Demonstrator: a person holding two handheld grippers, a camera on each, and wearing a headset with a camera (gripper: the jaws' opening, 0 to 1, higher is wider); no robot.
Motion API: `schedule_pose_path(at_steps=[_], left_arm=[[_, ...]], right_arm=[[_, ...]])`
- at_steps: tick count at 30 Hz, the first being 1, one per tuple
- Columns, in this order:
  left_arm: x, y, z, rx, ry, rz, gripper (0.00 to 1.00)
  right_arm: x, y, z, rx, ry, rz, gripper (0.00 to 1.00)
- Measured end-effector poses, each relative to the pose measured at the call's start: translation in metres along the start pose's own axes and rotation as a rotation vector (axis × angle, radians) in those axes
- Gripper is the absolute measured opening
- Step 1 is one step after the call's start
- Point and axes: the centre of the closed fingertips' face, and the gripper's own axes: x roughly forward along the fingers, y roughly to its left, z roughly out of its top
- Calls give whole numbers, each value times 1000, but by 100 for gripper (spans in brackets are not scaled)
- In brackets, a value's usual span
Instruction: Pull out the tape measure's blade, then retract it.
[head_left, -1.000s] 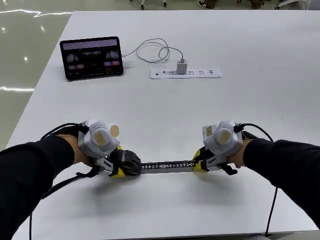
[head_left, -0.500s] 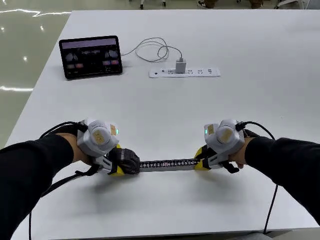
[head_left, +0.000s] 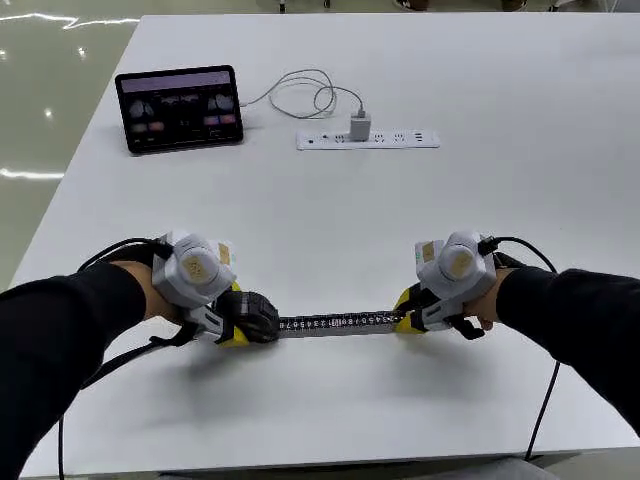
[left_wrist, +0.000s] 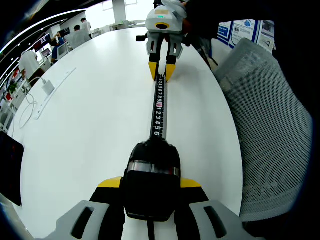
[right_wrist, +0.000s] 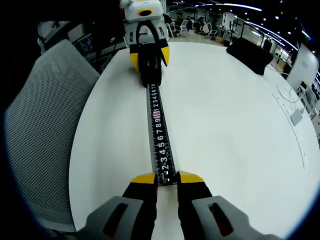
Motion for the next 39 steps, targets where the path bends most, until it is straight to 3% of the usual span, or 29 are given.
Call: schedule_pose_path(at_steps=[39], left_arm=[[-1,-1,2,-1,-8,4,34]], right_arm=[[-17,-3,-25,34,20,-15,10]])
